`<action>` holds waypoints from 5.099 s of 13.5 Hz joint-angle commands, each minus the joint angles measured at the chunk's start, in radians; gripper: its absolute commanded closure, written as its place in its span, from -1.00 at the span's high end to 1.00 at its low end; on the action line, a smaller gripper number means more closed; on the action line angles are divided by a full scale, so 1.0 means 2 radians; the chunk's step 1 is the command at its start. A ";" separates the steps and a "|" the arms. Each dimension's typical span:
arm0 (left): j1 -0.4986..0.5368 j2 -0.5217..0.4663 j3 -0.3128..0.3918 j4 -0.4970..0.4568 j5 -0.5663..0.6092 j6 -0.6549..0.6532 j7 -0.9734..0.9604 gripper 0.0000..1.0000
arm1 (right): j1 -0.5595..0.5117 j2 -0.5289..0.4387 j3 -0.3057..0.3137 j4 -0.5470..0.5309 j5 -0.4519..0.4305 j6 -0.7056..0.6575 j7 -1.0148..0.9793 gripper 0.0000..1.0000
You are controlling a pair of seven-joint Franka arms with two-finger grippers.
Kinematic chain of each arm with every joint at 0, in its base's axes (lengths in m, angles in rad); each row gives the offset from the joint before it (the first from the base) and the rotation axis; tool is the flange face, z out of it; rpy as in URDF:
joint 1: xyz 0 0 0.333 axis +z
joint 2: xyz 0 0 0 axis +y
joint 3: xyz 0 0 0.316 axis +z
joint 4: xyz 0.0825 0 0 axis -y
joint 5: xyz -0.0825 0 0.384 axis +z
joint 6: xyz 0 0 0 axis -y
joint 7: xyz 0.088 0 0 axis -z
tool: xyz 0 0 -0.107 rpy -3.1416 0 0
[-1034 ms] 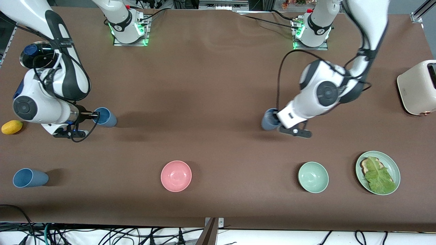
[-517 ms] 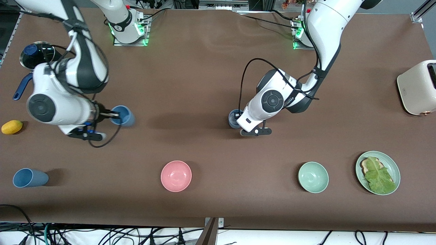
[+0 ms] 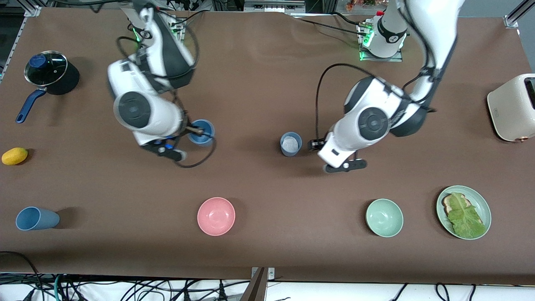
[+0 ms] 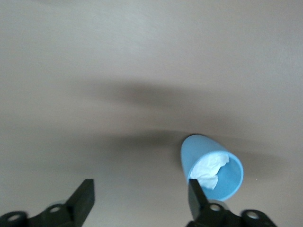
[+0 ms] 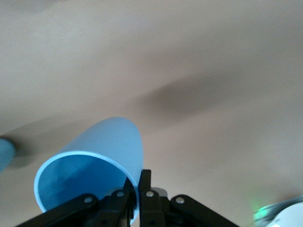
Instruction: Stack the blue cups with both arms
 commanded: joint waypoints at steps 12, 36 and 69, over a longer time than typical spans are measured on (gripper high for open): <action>0.142 -0.195 -0.001 -0.036 0.055 -0.122 0.291 1.00 | 0.114 0.150 -0.005 0.196 0.095 0.109 0.208 -1.00; 0.064 -0.225 0.124 -0.041 0.020 -0.148 0.349 1.00 | 0.134 0.177 -0.012 0.195 0.089 0.116 0.205 1.00; 0.064 -0.224 0.124 -0.040 0.022 -0.167 0.349 1.00 | -0.188 -0.231 -0.032 -0.098 -0.052 -0.074 -0.357 1.00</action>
